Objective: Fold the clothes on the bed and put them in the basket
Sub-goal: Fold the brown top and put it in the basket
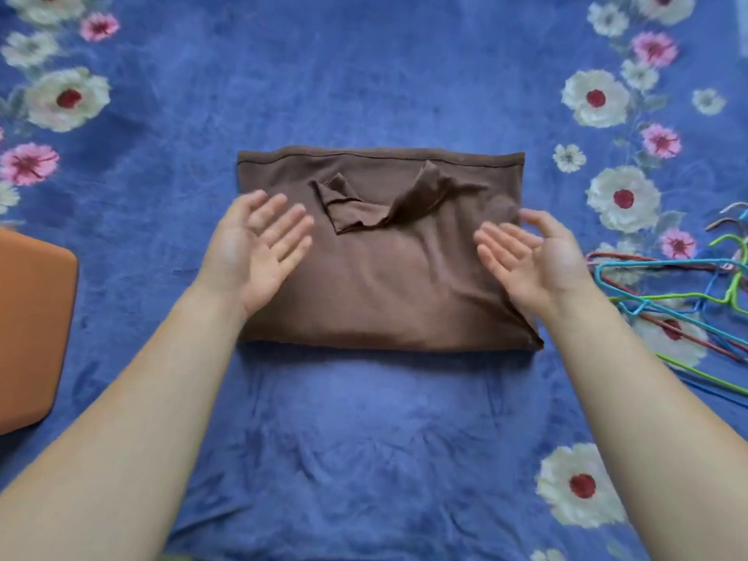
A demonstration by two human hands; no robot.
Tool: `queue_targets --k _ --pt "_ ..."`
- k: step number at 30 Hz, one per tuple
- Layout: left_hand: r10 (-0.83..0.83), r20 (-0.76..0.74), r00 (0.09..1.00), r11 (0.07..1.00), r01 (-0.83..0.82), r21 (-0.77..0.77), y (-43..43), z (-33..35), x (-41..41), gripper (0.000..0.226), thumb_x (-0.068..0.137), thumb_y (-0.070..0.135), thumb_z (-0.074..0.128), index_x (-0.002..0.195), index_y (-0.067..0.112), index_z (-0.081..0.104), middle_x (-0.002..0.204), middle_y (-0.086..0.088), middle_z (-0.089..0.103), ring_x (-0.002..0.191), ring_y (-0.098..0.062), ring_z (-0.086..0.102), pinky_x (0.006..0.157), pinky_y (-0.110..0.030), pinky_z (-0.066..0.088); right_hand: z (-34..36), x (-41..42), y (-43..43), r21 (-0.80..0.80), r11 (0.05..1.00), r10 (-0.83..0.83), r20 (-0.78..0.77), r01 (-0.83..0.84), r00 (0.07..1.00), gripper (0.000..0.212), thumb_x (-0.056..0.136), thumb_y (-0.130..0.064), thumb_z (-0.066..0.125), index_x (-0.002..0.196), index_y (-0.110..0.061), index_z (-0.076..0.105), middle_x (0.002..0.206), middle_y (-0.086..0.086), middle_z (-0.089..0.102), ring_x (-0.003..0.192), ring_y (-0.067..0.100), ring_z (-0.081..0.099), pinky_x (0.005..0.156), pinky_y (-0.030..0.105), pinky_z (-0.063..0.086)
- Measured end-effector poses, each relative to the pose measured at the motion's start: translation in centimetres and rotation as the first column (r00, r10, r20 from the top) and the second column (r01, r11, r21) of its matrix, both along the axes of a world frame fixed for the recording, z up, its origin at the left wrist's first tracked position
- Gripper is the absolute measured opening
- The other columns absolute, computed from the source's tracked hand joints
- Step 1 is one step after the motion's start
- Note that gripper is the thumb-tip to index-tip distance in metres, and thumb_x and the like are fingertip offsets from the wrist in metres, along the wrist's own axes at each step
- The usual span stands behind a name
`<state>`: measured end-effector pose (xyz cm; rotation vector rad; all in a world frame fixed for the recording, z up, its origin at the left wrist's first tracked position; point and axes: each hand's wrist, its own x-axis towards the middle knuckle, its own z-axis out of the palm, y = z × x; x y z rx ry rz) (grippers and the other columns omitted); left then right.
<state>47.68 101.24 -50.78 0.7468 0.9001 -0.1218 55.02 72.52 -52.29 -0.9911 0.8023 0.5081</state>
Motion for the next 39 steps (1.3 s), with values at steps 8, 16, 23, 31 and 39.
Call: queue_targets --k 8,16,23,31,39 --pt "-0.204 -0.299 0.932 0.469 0.361 0.806 -0.2 -8.0 0.6 0.051 0.086 0.011 0.062 0.132 0.030 0.049 0.076 -0.001 0.066 0.063 -0.014 0.063 0.065 -0.029 0.052 -4.7 1.0 1.2 -0.627 0.675 0.465 -0.048 -0.389 0.884 0.017 0.093 -0.005 0.050 0.106 -0.012 0.060 0.078 0.009 0.064 0.057 0.015 0.058 0.052 0.021 0.045" --pt "-0.472 -0.489 0.733 0.008 0.559 0.829 1.0 -9.7 8.2 0.044 0.084 0.015 0.063 0.120 0.040 0.062 0.064 0.008 0.065 0.059 -0.013 0.066 0.071 -0.030 0.052 -8.3 8.5 5.0 -0.756 0.424 0.721 -0.053 -0.499 0.691 0.061 0.090 -0.014 0.051 0.148 -0.020 0.033 0.070 0.005 0.071 0.051 0.019 0.068 0.044 0.023 0.044" --pt "-0.438 -0.189 0.879 0.404 0.380 0.832 1.0 -9.3 11.1 0.024 0.096 0.032 0.059 0.075 0.022 0.063 0.047 0.004 0.058 0.035 -0.009 0.051 0.039 -0.017 0.038 -7.6 10.3 5.0 -0.733 0.648 0.481 0.183 -0.206 0.857 0.012 0.088 -0.005 0.052 0.089 -0.015 0.058 0.056 0.005 0.065 0.045 0.022 0.063 0.038 0.023 0.042" --pt "-0.318 -0.242 0.917 0.164 0.305 0.938 -0.4 -11.0 10.4 0.042 0.095 0.024 0.054 0.135 0.017 0.048 0.107 0.000 0.063 0.095 -0.012 0.061 0.089 -0.020 0.043 -9.1 9.6 5.1 -0.863 0.470 0.673 0.217 -0.183 0.707 0.034 0.089 -0.019 0.061 0.123 -0.020 0.059 0.103 -0.007 0.071 0.099 0.007 0.065 0.098 0.024 0.046" --pt "-0.263 -0.589 0.764 -0.352 0.492 0.796 -0.5 -13.3 -2.3 0.054 0.094 0.041 0.042 0.144 0.022 0.039 0.153 -0.012 0.031 0.139 -0.034 0.026 0.110 -0.056 0.022 -11.4 -0.1 -2.5 -0.987 -0.157 0.958 -0.150 0.012 0.243 0.051 0.093 -0.037 0.041 0.136 -0.014 0.054 0.147 0.008 0.048 0.137 0.025 0.040 0.110 0.043 0.029"
